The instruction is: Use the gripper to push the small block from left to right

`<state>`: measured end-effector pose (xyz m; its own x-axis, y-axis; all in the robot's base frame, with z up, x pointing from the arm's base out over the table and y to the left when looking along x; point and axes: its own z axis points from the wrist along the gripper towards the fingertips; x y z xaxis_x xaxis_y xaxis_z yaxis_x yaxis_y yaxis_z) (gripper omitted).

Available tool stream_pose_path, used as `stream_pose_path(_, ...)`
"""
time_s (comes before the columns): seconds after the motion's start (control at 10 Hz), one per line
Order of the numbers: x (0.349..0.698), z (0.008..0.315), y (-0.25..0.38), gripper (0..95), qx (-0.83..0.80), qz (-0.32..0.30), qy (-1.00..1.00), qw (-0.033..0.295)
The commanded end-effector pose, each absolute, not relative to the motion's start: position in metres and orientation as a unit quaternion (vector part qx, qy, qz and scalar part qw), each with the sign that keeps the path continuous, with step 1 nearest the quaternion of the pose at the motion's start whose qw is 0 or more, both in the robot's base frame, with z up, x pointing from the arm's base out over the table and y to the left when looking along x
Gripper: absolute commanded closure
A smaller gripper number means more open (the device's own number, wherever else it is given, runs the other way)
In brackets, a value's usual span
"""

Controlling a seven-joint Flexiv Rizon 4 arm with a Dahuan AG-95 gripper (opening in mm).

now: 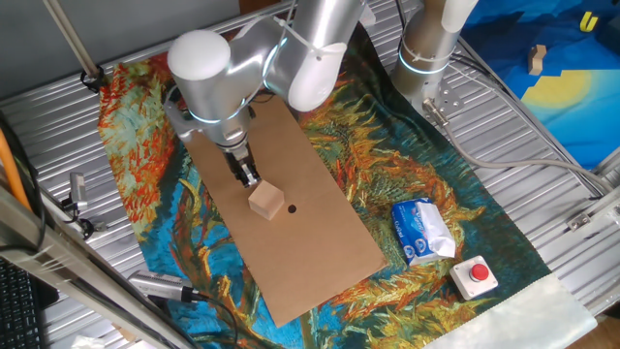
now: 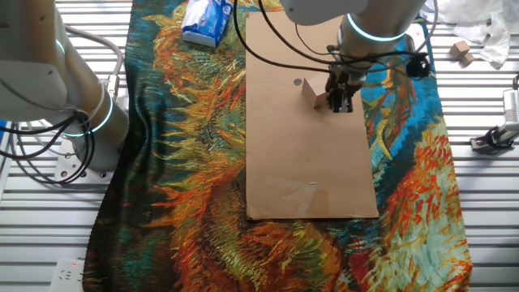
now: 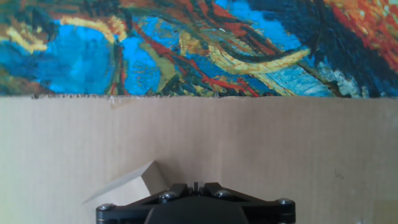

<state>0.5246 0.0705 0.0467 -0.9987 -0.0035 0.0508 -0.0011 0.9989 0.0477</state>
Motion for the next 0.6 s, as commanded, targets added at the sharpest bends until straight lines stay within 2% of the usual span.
stream_pose_path(0.1, 0.523, 0.045, 0.076, 95.0, -0.021, -0.027, -0.999, 0.023)
stream_pose_path(0.6, 0.519, 0.04, 0.097, 95.0, -0.045, -0.025, -0.999, 0.018)
